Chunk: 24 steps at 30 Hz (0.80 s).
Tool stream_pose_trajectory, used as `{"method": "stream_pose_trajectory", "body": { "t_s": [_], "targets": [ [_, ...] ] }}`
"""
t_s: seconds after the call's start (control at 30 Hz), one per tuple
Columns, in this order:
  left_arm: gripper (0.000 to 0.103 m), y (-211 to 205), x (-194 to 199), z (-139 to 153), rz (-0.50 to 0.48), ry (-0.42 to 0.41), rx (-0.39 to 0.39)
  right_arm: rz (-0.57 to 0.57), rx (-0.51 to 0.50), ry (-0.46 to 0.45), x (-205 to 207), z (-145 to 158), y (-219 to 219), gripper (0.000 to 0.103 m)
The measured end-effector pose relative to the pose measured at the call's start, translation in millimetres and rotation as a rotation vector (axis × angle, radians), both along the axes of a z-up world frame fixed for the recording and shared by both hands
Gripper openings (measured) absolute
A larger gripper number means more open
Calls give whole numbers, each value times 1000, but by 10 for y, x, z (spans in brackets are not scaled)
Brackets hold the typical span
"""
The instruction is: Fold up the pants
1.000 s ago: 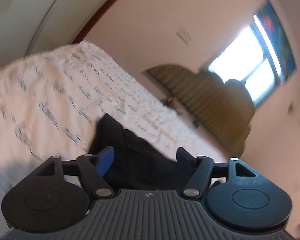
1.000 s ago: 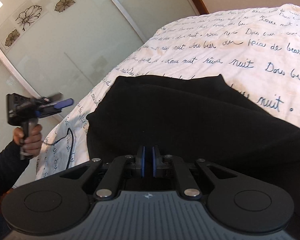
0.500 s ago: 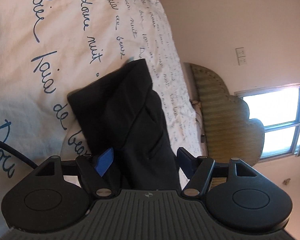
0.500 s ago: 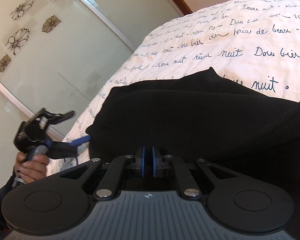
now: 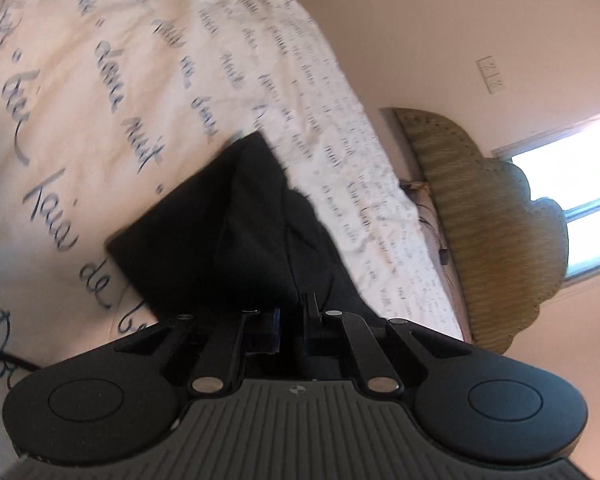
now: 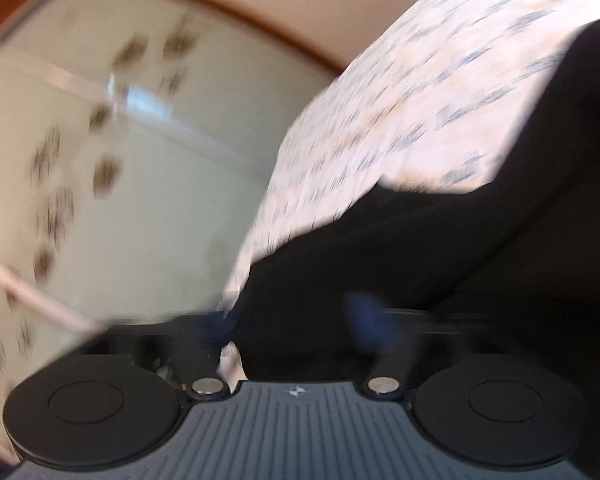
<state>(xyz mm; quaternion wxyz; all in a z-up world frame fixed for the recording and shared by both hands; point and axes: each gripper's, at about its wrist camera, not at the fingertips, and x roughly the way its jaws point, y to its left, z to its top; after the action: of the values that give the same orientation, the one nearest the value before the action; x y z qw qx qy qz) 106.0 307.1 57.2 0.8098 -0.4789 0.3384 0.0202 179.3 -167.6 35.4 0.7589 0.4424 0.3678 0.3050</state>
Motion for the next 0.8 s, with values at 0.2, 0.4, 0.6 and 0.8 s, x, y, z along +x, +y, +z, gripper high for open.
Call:
{"method": "stream_pose_trajectory", "body": {
  "t_s": [0.2, 0.4, 0.6, 0.8],
  "targets": [
    [8, 26, -10, 306, -46, -58, 36, -105, 58, 82, -78, -45, -255, 103],
    [8, 38, -118, 267, -52, -40, 29, -128, -98, 206, 217, -156, 0, 103],
    [8, 112, -252, 146, -50, -25, 12, -176, -307, 261, 467, -75, 304, 103],
    [8, 162, -325, -19, -53, -2, -11, -238, -481, 324, 514, -110, 449, 43]
  ]
}}
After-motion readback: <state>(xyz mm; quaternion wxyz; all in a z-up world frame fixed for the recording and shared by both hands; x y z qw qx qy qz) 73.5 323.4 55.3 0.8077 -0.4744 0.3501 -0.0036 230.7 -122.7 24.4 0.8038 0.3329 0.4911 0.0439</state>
